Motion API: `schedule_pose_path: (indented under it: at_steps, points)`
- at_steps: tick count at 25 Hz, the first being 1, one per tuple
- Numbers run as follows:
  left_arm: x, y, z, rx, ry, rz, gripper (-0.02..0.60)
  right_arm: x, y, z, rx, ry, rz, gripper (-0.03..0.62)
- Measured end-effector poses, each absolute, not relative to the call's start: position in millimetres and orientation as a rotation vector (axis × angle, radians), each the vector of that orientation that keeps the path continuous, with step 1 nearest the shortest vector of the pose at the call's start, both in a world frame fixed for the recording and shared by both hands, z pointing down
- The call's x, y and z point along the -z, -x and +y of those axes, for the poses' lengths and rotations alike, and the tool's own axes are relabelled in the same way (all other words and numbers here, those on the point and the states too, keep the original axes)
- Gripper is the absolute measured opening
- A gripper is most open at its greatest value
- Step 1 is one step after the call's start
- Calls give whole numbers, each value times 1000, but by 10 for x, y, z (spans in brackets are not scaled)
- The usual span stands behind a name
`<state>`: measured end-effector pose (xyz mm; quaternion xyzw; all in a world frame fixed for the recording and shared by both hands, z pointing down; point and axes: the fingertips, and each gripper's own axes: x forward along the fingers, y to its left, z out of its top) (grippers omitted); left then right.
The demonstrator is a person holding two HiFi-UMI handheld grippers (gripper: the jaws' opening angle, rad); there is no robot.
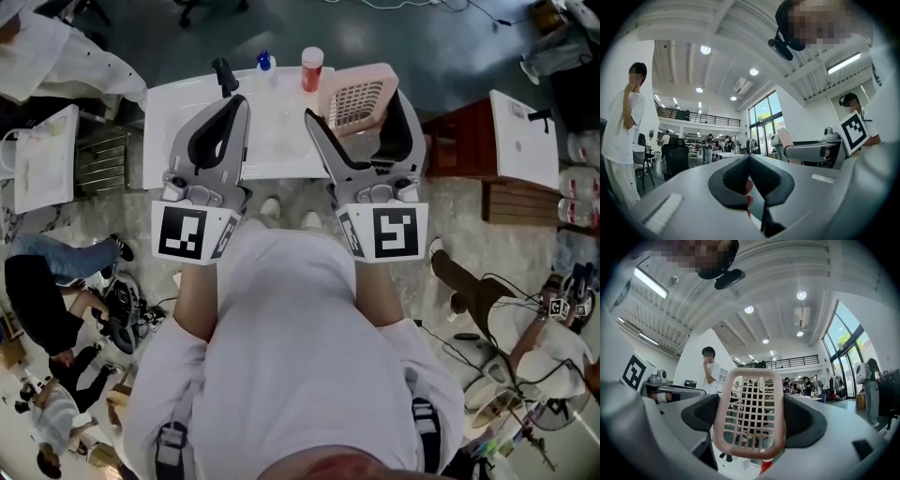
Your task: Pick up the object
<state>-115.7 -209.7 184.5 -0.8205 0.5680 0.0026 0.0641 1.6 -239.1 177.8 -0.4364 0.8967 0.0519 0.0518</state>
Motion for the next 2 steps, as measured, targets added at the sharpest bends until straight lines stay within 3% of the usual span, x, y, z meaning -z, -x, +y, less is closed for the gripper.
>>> schedule_pose_path:
  at_steps: [2]
  points:
    - [-1844,1139,-2096,-6,2476,1715,0,-1770,-30,-2392,-158,1326,2727,436]
